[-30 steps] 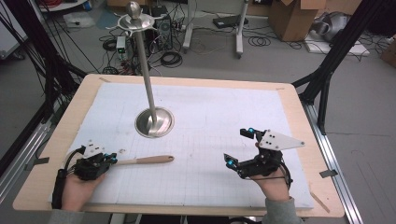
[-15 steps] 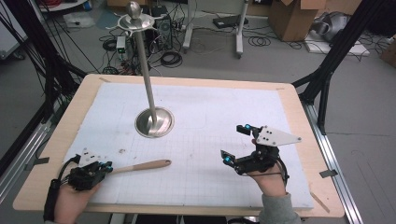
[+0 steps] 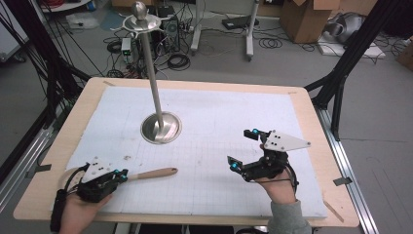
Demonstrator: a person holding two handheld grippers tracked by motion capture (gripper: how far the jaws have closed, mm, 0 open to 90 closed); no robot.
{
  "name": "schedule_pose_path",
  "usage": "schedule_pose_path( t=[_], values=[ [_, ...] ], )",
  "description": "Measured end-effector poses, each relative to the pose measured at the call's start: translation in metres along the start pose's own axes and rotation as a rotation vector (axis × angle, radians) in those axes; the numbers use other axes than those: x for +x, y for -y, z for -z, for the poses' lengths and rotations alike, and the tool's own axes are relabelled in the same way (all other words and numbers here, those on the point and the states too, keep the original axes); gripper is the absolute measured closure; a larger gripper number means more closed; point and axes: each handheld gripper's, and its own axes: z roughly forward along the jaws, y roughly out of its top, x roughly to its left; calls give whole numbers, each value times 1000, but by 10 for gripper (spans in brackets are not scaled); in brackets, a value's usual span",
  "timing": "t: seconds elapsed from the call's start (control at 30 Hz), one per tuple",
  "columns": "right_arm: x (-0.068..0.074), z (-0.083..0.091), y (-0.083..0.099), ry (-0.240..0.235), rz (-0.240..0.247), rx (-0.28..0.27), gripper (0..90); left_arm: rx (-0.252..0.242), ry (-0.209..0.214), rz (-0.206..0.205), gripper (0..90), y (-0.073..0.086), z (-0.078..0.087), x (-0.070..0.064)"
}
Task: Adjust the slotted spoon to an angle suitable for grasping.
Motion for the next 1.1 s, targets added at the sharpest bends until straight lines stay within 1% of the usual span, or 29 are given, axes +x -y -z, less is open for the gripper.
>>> schedule_pose_path(
  t=[0.1, 0.17, 0.2, 0.23, 0.27, 0.3, 0.33, 0.37, 0.43, 0.53, 0.57, 0.7, 0.83, 0.87, 0.93, 1.1],
  values=[
    [0, 3, 0, 2, -6, -4, 6, -5, 53, -32, 898, -4, -7, -12],
    [0, 5, 0, 7, -5, -7, 6, 3, 79, -55, 898, -6, -13, -19],
    [0, 6, 0, 7, -1, -12, 6, 8, 87, -62, 898, -7, -15, -21],
    [0, 7, 1, 8, -7, -6, 6, 16, 98, -69, 898, -8, -18, -23],
    [0, 7, 1, 10, 2, -9, 6, 21, 107, -76, 898, -8, -21, -25],
    [1, 7, 1, 9, -3, -7, 6, 29, 118, -85, 898, -8, -23, -26],
    [1, 8, 2, 11, 2, -3, 6, 28, 121, -82, 898, -8, -25, -28],
    [1, 8, 2, 12, -1, -1, 6, 37, 125, -91, 898, -9, -27, -28],
    [1, 10, 4, 16, -4, 4, 6, 43, 132, -96, 898, -9, -30, -30],
    [1, 10, 4, 20, -10, 10, 6, 53, 134, -101, 898, -9, -36, -31],
    [0, 10, 5, 23, 1, 7, 6, 61, 131, -105, 898, -9, -38, -31],
    [2, 12, 6, 24, -10, 15, 6, 61, 130, -105, 898, -9, -43, -30],
    [1, 14, 7, 28, -6, 15, 6, 57, 114, -102, 898, -11, -47, -29],
    [1, 14, 7, 31, 2, 12, 6, 58, 112, -102, 898, -11, -47, -28],
    [2, 15, 7, 30, -8, 18, 6, 55, 100, -95, 898, -13, -49, -27],
    [2, 16, 9, 33, -7, 22, 6, 45, 78, -84, 898, -15, -54, -25]
  ],
)
